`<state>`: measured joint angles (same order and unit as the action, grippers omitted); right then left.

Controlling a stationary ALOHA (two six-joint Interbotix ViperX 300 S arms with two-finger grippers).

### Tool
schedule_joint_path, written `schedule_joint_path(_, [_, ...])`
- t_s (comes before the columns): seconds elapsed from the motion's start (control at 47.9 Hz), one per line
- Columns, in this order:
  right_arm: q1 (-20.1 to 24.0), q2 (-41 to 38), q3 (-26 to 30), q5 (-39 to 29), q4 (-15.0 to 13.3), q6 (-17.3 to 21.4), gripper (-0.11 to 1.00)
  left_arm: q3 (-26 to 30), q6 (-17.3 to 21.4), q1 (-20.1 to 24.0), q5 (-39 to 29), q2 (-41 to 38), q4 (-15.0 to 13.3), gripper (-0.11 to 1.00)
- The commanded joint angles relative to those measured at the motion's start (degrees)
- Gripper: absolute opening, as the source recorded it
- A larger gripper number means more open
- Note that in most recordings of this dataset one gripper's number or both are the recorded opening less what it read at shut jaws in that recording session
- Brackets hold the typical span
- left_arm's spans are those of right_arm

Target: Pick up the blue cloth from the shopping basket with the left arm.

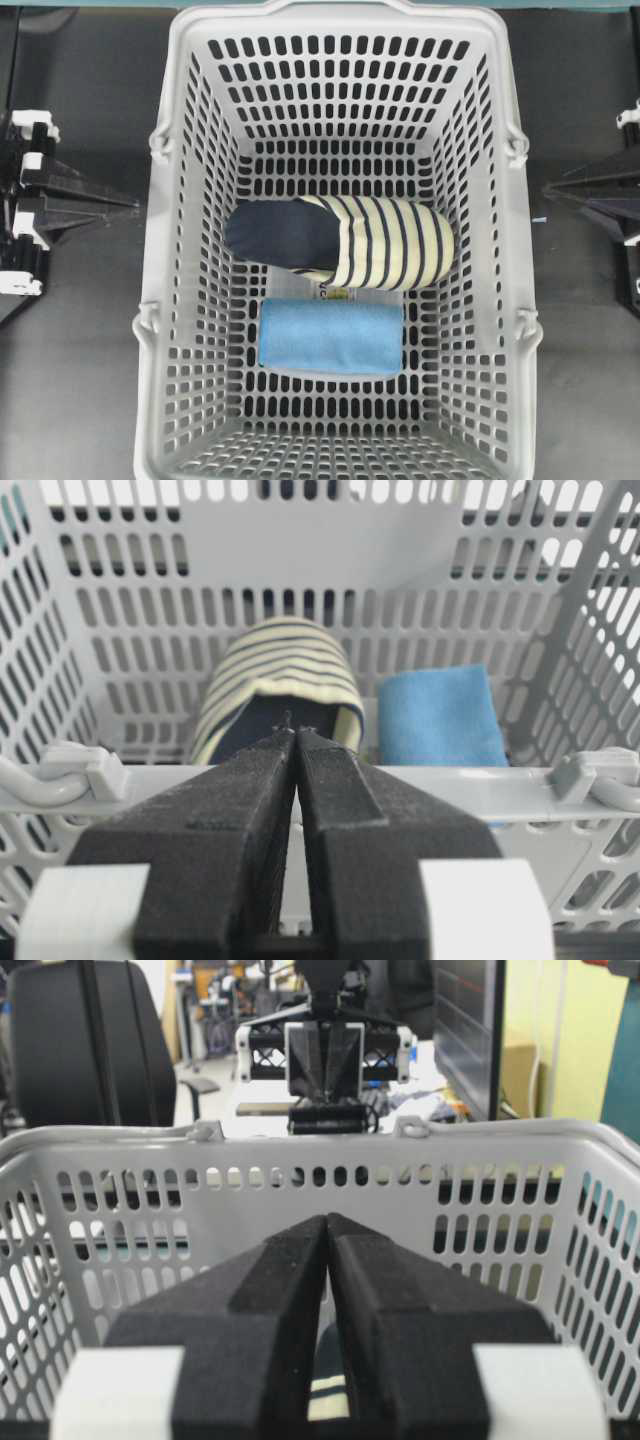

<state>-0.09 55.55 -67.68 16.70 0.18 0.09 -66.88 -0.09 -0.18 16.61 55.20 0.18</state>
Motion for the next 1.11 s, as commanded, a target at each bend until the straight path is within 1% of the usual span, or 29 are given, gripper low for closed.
schedule_joint_path(0.0, [0.26, -0.79, 0.79, 0.18, 0.09, 0.26, 0.01, 3.34, -0.97, -0.26, -2.29, 0.35, 2.37, 0.06])
schedule_joint_path(0.021, [0.26, -0.79, 0.88, -0.09, 0.18, 0.26, 0.01, 4.48, -1.32, -0.35, -3.96, 0.18, 2.46, 0.06])
schedule_joint_path(0.063, [0.26, -0.79, 0.79, -0.88, 0.35, 0.35, 0.06, 6.06, -1.67, -0.44, -6.50, -0.09, 2.46, 0.02])
schedule_joint_path(0.146, [0.35, -0.79, 1.14, -3.60, 0.44, 0.44, 0.00, 9.76, -2.02, -0.97, -12.30, -0.88, 2.46, 0.00])
schedule_joint_path(0.313, [0.35, -0.44, 2.20, -5.27, 0.44, 0.88, 0.00, 16.96, -1.93, -2.37, -24.26, -4.48, 2.46, 0.00])
schedule_joint_path(0.438, [0.35, 0.00, 2.37, -5.71, 0.44, 1.32, 0.01, 22.15, -1.76, -3.60, -30.59, -8.53, 2.46, 0.00])
schedule_joint_path(0.501, [0.26, 0.09, 2.37, -6.15, 0.35, 1.49, 0.03, 24.52, -1.76, -4.13, -32.78, -10.99, 2.46, 0.00])
schedule_joint_path(0.542, [0.26, 0.09, 2.37, -6.42, 0.44, 1.58, 0.08, 26.10, -1.67, -4.57, -34.10, -12.74, 2.46, 0.00])
schedule_joint_path(0.605, [0.26, 0.09, 2.37, -6.86, 0.35, 1.67, 0.19, 29.09, -1.76, -4.75, -36.21, -16.00, 2.46, 0.00])
schedule_joint_path(0.668, [0.35, 0.09, 2.37, -7.21, 0.44, 1.76, 0.34, 31.82, -2.37, -4.75, -38.23, -18.98, 2.46, 0.00])
schedule_joint_path(0.772, [0.35, 0.09, 2.37, -7.38, 0.62, 1.85, 0.64, 36.65, -2.29, -5.10, -42.10, -23.99, 2.46, 0.00])
schedule_joint_path(0.835, [0.26, 0.09, 2.37, -7.38, 0.62, 1.85, 0.75, 39.29, -2.02, -5.19, -44.56, -26.98, 2.46, 0.00])
schedule_joint_path(0.876, [0.35, 0.09, 2.37, -7.47, 0.62, 1.85, 0.78, 40.87, -2.02, -5.19, -46.32, -29.00, 2.46, 0.00])
schedule_joint_path(1.001, [0.26, 0.09, 2.29, -7.47, 0.62, 1.85, 0.76, 45.70, -1.67, -5.80, -51.15, -34.72, 2.46, 0.02])
schedule_joint_path(1.043, [0.26, 0.09, 2.37, -7.47, 0.62, 1.85, 0.75, 47.11, -1.67, -5.98, -52.12, -36.65, 2.46, 0.09])
schedule_joint_path(1.064, [0.26, 0.09, 2.29, -7.47, 0.53, 1.85, 0.75, 47.81, -1.67, -6.15, -52.56, -37.44, 2.46, 0.14])
schedule_joint_path(1.085, [0.35, 0.09, 2.29, -7.47, 0.62, 1.85, 0.75, 48.52, -1.76, -6.42, -53.00, -38.32, 2.46, 0.21])
